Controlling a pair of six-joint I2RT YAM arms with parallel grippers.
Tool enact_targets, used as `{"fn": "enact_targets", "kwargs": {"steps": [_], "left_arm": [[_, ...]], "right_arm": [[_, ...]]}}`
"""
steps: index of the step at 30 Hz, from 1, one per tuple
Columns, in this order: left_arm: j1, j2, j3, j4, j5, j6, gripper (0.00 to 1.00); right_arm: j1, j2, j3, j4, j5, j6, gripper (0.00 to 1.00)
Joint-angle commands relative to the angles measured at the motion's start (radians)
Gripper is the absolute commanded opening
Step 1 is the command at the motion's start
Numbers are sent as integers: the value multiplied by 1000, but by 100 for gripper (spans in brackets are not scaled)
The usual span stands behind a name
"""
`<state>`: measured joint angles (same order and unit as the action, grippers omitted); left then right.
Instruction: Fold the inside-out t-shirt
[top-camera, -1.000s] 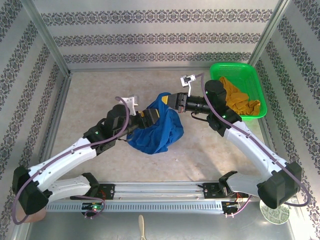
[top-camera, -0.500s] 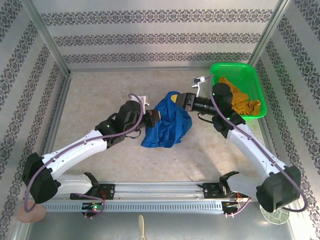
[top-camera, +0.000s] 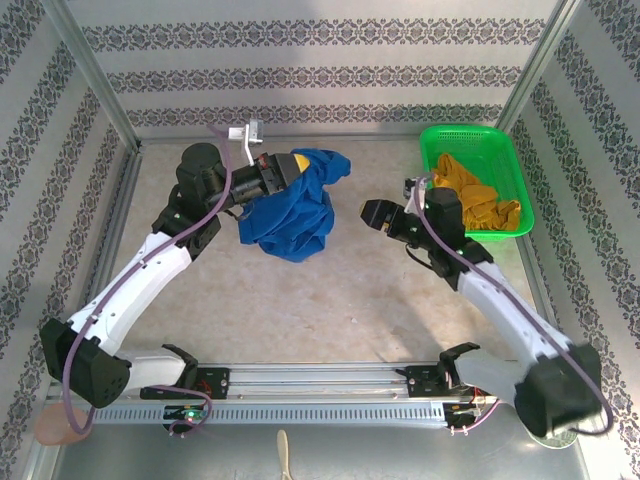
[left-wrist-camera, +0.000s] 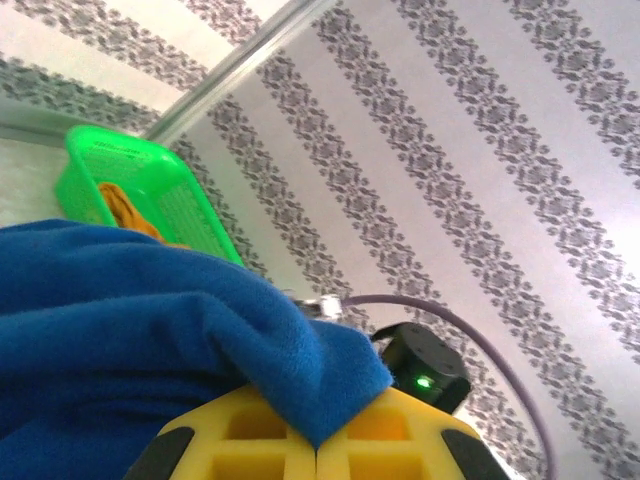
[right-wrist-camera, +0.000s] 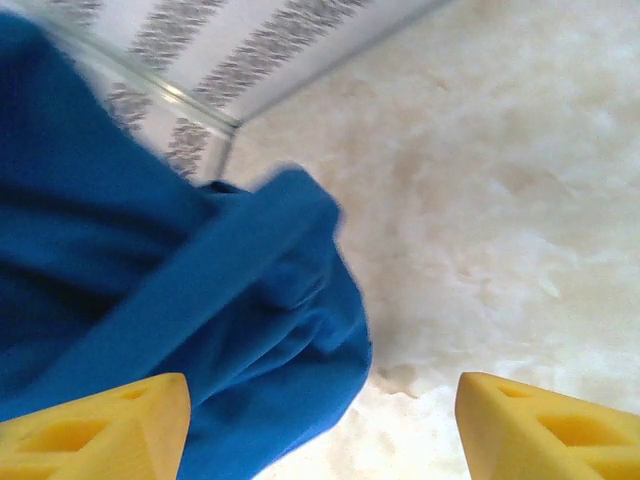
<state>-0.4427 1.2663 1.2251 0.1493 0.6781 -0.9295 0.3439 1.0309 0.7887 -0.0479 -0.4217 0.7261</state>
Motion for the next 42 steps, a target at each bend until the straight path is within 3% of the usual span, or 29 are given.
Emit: {"fn": "enact_targets", "kwargs": {"steps": [1,4,10,11,14,15,16,19,22,28,33,42], "left_arm": [[11,-8,-2,171,104,-72,0],[12,-9,6,185,117,-83,0],[11,-12,13,205,116,-111,0],[11,-13,9,220,113,-121,0],[22,-13,-8,295,94,-162,0],[33,-13,-16,332,90,-186,0],[43,-12,-21,369,92,-209,0],[75,-8,-38,455,103,-266,0],[90,-4,-51,496,123,-294,0],[107,-3,-79,534,172,-309,0],[109,7,-83,586,215,-350,0],[108,34,-108,753,228,-476,0]], "right_arm": [[60,-115,40,-67,71,-63,71],[94,-109,58,-63,83,-60,75],[152,55,115,38,98,-46,76],[160,89,118,60,102,-44,73],[187,193,79,71,147,-42,41],[193,214,34,86,171,-33,40],[196,222,-12,92,200,-15,41],[182,193,-170,111,279,44,60],[123,75,-241,76,259,59,65],[60,-139,-82,-59,191,-80,73],[69,-40,121,-40,57,-187,79],[128,233,379,-12,7,-292,80]]}}
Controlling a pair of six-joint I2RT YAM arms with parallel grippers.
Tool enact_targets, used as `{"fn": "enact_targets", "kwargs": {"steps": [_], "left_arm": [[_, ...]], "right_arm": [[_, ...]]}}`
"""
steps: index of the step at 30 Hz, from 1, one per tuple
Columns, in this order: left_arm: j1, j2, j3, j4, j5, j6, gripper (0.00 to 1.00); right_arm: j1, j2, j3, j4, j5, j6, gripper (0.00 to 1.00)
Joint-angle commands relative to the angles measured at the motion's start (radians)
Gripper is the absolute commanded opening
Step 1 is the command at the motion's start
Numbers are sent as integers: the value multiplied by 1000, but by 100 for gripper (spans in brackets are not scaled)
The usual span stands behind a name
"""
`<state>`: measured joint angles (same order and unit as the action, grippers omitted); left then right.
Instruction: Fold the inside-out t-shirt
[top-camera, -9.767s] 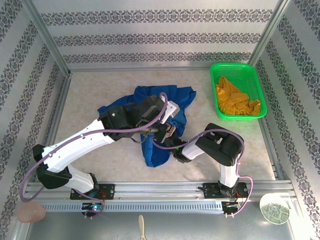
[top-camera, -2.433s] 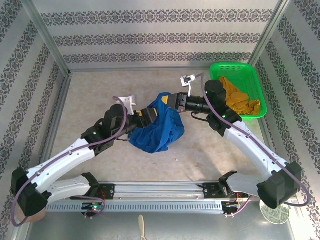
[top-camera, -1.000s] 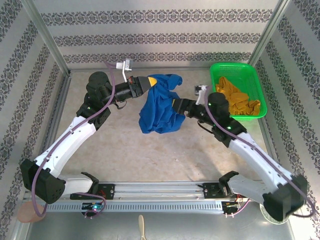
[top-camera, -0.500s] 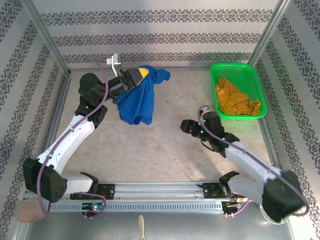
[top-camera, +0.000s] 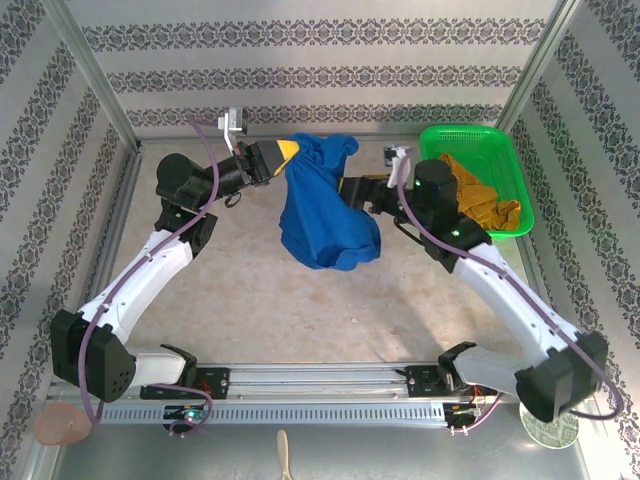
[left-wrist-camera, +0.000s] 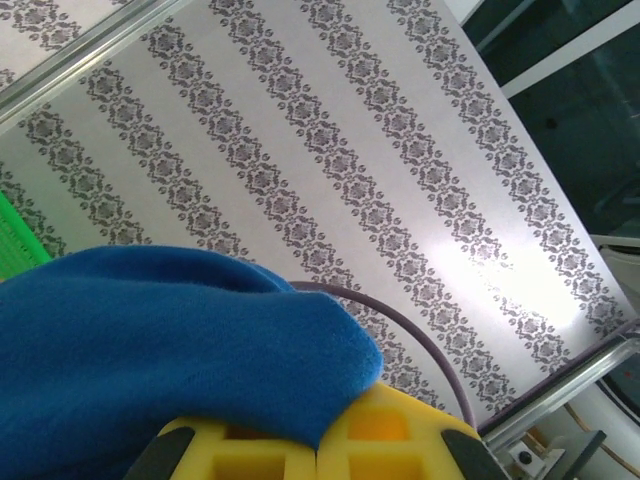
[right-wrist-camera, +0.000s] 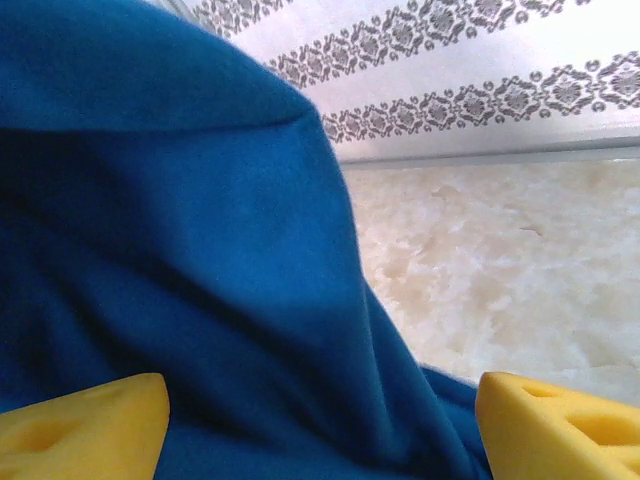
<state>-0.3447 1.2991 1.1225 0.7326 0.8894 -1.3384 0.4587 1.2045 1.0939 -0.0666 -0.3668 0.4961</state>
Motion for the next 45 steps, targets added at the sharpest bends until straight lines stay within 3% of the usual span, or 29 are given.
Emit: {"fn": "enact_targets", "kwargs": {"steps": [1,5,6,9,10,15,21,25,26,31,34,37,40,45], "left_arm": [[10,5,-11,192,16,-81,0],[11,9,-61,252,0,-116,0],[11,11,-81,272,-12,-126,0],[27,30,-139,351,-50,-175,0],[41,37,-161,381,-68,-196,0],[145,63,-240,422,-127,-239,0],[237,123,-186,218,-146,-117,1],[239,223,-73,93,-113,-33,49],[241,238,-52,70,-106,-15,58],[228,151,-26,-229,-126,186,64],[142,-18,-60,-530,-258,399,65],[-52,-145,-99,-718,-464,550,65],[-222,-199,-164,-758,-651,587,65],[-369,-189,-209,-743,-798,629,64]], "right_arm": [[17,89,100,11,-56,-64,81],[41,234,232,26,-125,-72,75],[46,270,269,28,-148,-72,65],[48,323,317,63,-228,-48,11],[45,319,323,62,-244,-46,0],[9,198,260,21,-286,-30,0],[-54,20,171,-56,-392,-31,0],[-82,8,187,-39,-476,11,0],[-86,16,202,-41,-484,20,0],[-114,60,295,-46,-498,102,0],[-120,72,327,-69,-471,140,0],[-118,75,339,-80,-453,158,0],[-114,73,342,-79,-443,172,0],[-99,67,339,-79,-420,181,0]]}}
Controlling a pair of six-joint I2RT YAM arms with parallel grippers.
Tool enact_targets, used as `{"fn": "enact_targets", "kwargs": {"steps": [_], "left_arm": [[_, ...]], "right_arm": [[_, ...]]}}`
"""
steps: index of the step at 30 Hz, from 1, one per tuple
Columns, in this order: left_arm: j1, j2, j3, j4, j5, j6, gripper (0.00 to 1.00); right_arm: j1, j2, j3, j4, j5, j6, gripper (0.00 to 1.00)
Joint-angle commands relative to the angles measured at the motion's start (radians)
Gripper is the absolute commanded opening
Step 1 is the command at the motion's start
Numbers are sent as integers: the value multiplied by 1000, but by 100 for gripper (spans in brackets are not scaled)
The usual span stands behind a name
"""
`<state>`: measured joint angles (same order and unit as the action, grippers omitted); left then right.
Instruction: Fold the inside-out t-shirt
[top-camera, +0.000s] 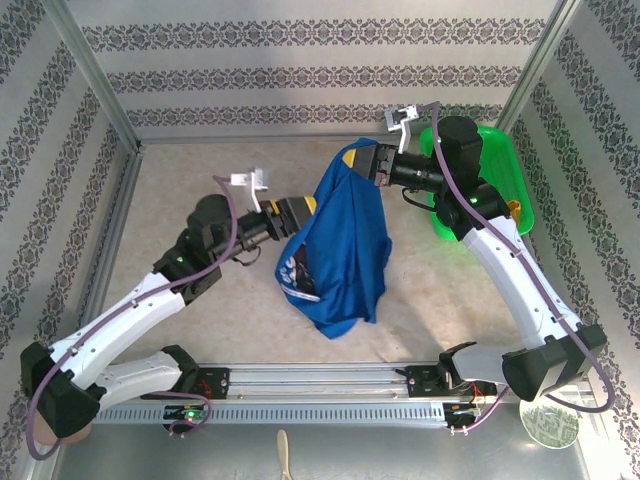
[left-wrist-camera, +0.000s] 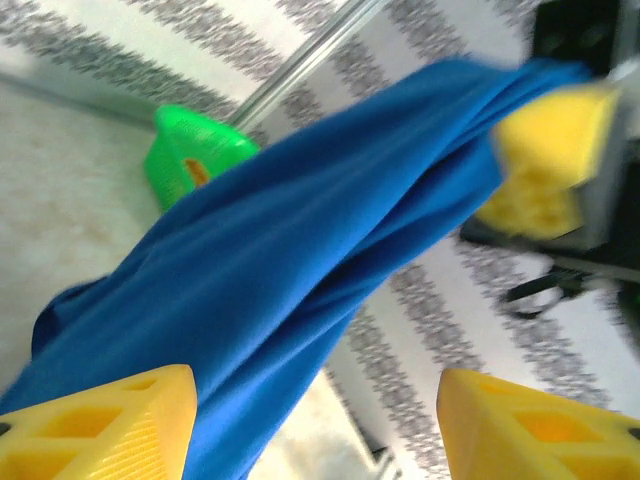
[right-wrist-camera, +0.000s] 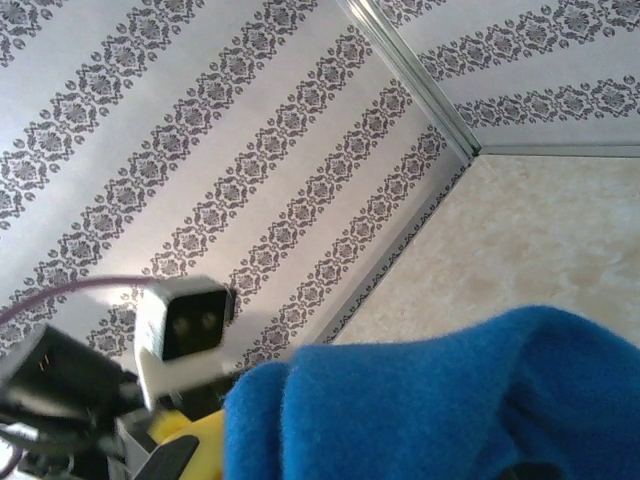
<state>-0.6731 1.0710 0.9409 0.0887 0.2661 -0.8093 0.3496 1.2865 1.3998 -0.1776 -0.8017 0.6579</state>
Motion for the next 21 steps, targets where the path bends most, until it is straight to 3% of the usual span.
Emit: {"fn": "enact_targets", "kwargs": {"steps": [1,8,16,21], "left_arm": [[-58,50,-22,-125,-217,123,64],[-68,96,-48,-257,-508,163,63],[-66,192,-106,-299,-616,144,63],[-49,260,-111,-275,-616,151,61]], "right_arm": [[12,-16,33,31,16,20,0],[24,-10,28,34,24,22,0],[26,2,30,34,30,20,0],[27,1,28,35,25,21,0]]}}
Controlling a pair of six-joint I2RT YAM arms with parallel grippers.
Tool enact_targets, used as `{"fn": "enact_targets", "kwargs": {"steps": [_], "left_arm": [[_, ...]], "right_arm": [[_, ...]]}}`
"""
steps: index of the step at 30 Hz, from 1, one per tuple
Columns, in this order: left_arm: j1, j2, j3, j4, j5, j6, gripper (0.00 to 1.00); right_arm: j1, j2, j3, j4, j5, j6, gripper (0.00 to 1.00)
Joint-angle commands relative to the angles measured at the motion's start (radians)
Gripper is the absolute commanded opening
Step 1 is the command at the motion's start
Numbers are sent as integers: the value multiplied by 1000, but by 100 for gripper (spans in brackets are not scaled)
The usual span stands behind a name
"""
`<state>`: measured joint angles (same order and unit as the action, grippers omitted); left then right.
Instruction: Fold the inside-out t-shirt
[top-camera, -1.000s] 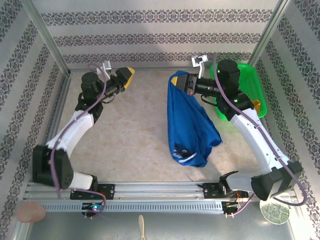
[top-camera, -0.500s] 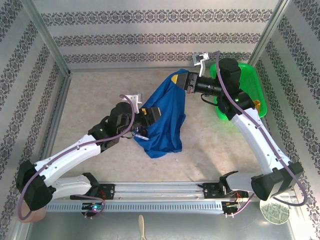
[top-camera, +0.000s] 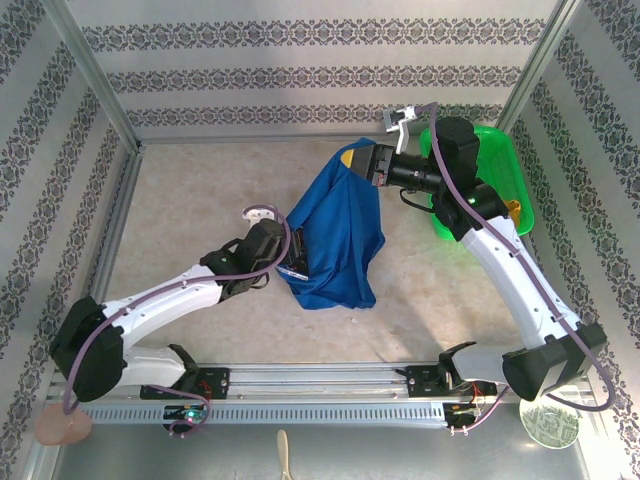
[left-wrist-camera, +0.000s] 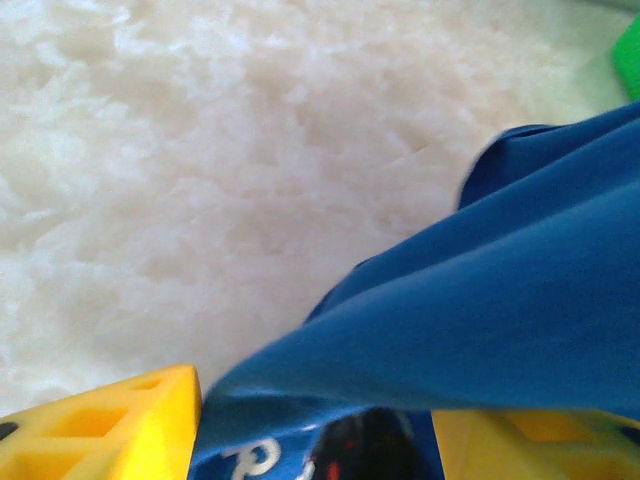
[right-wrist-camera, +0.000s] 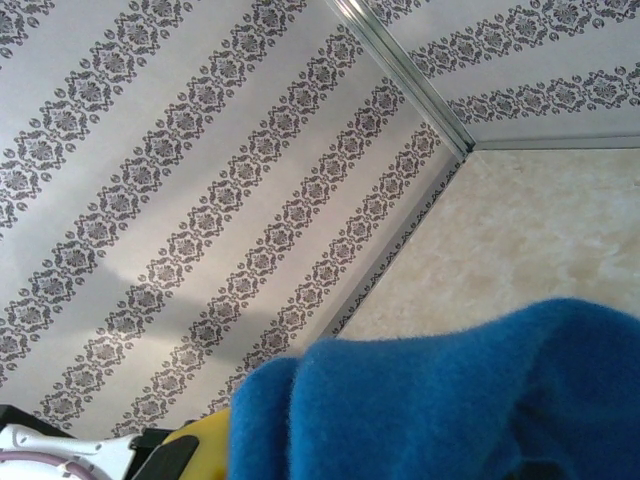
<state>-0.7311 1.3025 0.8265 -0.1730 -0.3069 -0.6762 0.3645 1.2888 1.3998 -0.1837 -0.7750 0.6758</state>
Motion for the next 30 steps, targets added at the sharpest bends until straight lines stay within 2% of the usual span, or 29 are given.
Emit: {"fn": "enact_targets", "kwargs": {"steps": [1,12,14,15,16,19,20,23,28,30], "left_arm": [[18,50,12,-8,-38,26,61],[57,282,309,50,94,317,72],[66,301,348,77,160,375,71],[73,308,362,92,200,395,67],[80,318,382,96,250,418,57],[111,341,435,89,398,456,3],[125,344,448,80,446,460,0],[183,307,443,92,584,421,0],[303,179,367,261,874,229,0],[328,144,354,319,949,167,0]], "right_arm": [[12,-3,26,44,-5,7,0],[-1,-37,-36,51,-42,11,0],[-10,-43,-55,59,-50,13,0],[-15,-46,-63,62,-53,13,0],[-23,-49,-71,65,-55,14,0],[-57,-59,-99,82,-67,25,0],[-72,-65,-113,83,-67,25,0],[-136,-87,-166,85,-50,27,0],[-191,-77,-290,79,29,-10,0],[-190,-44,-337,85,75,-31,0]]}}
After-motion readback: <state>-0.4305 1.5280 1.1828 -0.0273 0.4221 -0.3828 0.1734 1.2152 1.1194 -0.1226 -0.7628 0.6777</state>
